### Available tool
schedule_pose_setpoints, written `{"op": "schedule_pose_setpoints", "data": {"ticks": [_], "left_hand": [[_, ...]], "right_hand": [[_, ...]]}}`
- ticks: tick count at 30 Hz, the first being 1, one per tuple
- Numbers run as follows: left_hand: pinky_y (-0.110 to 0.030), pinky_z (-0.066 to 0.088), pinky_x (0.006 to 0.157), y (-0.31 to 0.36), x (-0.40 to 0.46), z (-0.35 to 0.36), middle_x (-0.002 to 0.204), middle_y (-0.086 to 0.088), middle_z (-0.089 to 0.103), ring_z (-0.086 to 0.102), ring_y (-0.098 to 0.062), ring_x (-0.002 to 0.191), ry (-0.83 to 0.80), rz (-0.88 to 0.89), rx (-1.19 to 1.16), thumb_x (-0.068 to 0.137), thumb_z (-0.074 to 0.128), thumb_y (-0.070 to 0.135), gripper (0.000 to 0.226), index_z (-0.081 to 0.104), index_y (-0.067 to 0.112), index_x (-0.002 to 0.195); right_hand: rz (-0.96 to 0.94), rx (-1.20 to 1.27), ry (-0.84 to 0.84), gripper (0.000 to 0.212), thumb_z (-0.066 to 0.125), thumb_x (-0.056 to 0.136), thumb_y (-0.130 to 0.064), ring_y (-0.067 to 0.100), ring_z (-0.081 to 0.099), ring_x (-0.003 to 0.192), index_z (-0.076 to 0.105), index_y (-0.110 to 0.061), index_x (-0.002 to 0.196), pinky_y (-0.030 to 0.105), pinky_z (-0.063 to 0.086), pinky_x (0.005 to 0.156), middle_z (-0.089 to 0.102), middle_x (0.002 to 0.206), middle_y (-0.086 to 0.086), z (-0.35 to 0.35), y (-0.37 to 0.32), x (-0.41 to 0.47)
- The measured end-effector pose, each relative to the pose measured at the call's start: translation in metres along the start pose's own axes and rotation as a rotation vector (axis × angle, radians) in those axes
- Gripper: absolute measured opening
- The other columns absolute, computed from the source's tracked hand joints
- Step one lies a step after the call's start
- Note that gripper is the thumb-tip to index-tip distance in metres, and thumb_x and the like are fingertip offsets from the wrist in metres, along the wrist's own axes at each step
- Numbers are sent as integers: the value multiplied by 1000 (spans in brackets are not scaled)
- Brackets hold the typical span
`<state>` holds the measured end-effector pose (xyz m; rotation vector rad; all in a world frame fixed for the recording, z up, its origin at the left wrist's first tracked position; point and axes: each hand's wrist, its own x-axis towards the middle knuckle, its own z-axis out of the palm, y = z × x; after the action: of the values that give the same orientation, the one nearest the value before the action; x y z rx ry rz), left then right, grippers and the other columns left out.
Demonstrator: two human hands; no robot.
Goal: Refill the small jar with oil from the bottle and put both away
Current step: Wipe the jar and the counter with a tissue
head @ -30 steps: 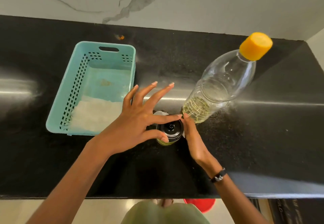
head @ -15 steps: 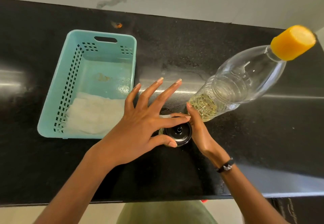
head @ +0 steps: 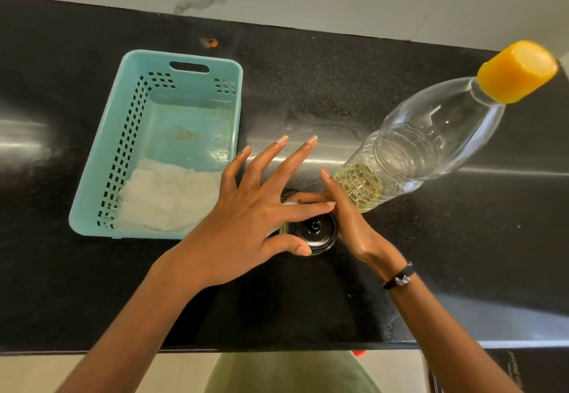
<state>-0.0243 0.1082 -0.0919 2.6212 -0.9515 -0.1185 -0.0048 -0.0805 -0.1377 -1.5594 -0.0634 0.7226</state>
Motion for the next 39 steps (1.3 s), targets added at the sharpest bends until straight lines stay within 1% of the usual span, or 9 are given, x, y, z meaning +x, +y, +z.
{"op": "schedule_pose_setpoints", "data": {"ticks": [5, 7, 9, 11, 17, 20, 23, 32, 39], "left_hand": [[-40, 7, 119, 6, -3, -3, 155, 21, -25, -17, -3, 145, -101, -68, -318, 88, 58, 49, 83, -1, 51, 147], [-27, 9, 119, 16, -5, -4, 153, 33, -16, -12, 9, 142, -75, -178, -577, 83, 63, 48, 98, -12, 49, 146], [0, 15, 105, 28, -5, 1, 139, 53, 5, 5, 28, 131, 11, -360, -931, 82, 57, 50, 92, -9, 48, 146], [8, 23, 91, 36, -1, 15, 122, 61, 20, 19, 37, 116, 141, -521, -1122, 86, 44, 51, 73, 5, 48, 147], [-32, 34, 113, 25, 5, 48, 133, 13, 58, 49, 2, 125, 223, -651, -1284, 102, 30, 37, 40, 49, 30, 137], [-24, 39, 108, 30, -1, 50, 128, 11, 62, 52, 0, 123, 206, -630, -1362, 102, 32, 28, 38, 54, 24, 133], [-23, 43, 102, 39, -4, 54, 121, 10, 66, 57, -2, 118, 289, -636, -1393, 101, 36, 26, 35, 60, 22, 127], [-21, 43, 101, 91, 2, 85, 125, 5, 64, 56, -6, 121, 893, -747, -1363, 102, 33, 24, 38, 56, 14, 131], [-36, 47, 101, 95, 13, 102, 115, 2, 68, 63, -10, 109, 946, -1019, -1412, 104, 33, 28, 34, 61, 24, 123]], "right_hand": [[-130, 19, 57, 69, 7, 101, -42, 31, 58, 112, 56, 6, 113, 39, 44, 102, 61, 113, 23, 6, 4, -4], [-154, 43, 70, 66, 7, 101, -39, 34, 59, 106, 49, 9, 117, 38, 47, 95, 58, 112, 29, 8, 3, -3], [-155, 95, 104, 62, 9, 102, -39, 29, 60, 90, 47, 8, 113, 34, 51, 85, 58, 97, 25, 10, 4, -2], [-149, 144, 137, 57, 11, 103, -38, 25, 60, 85, 46, 6, 113, 29, 51, 81, 58, 91, 19, 10, 4, -1], [-246, -22, 203, 49, 15, 101, -42, 22, 57, 115, 45, -16, 128, 42, 42, 103, 60, 116, 10, 17, 4, -26], [-339, -343, 281, 51, 23, 95, -58, 14, 35, 135, 36, -36, 139, 41, 30, 111, 42, 140, -17, 28, 7, -52], [-445, -648, 290, 47, 31, 99, -42, 10, 20, 143, 30, -32, 145, 39, 18, 117, 25, 152, -21, 30, 14, -58], [-470, -766, 288, 54, 25, 100, -45, 8, 9, 146, 19, -26, 150, 38, 9, 119, 17, 157, -14, 24, 18, -51], [-462, -762, 281, 53, 24, 100, -44, 3, 5, 145, 18, -28, 150, 34, 5, 119, 16, 157, -17, 24, 19, -52]]}}
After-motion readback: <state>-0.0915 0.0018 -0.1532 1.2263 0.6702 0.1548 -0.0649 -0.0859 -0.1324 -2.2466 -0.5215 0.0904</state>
